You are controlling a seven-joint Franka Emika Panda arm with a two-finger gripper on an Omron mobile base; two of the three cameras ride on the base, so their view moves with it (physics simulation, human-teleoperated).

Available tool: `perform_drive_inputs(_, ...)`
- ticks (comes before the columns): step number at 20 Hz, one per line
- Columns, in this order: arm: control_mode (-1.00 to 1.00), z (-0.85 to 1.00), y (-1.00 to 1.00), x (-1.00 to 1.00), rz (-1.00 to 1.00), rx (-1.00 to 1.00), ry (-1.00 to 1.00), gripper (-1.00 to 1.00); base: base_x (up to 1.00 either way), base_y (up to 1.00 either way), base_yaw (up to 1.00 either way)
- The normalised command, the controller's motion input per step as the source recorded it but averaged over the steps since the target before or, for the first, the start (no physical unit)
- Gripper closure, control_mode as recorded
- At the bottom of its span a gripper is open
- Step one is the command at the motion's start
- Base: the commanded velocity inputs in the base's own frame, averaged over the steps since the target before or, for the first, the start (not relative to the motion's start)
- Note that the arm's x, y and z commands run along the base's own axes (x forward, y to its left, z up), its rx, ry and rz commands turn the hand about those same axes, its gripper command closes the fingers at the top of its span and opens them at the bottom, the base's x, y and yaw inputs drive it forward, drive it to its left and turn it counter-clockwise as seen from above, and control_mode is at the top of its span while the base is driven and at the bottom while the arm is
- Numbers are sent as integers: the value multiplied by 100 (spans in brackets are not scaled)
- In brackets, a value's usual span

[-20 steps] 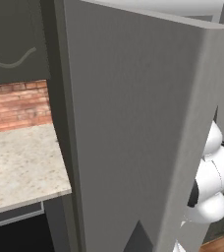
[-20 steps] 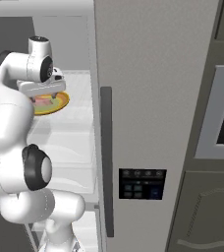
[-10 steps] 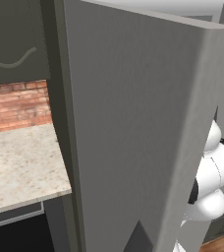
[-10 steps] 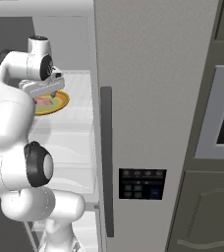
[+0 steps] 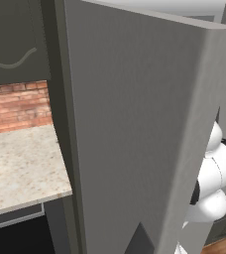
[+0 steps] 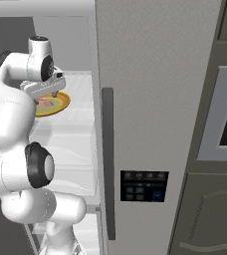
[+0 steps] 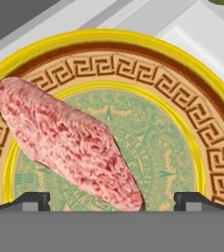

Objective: Retrieve the steak from the fridge and place it on the saucepan with marinade on the stove.

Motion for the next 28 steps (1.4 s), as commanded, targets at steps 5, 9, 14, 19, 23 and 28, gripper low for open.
perform_drive_inputs(5,-100,-14,0,5,0,0,-2,-100,0,0,0)
perform_drive_inputs(9,-100,-9,0,6,0,0,-2,-100,0,0,0)
perform_drive_inputs(14,-100,-9,3,0,0,0,0,-100,0,0,0)
perform_drive_inputs(19,-100,-7,12,2,0,-1,0,-100,0,0,0)
perform_drive_inputs(23,-100,-6,14,4,0,-1,0,-100,0,0,0)
perform_drive_inputs(28,-100,-19,16,5,0,-3,2,-100,0,0,0)
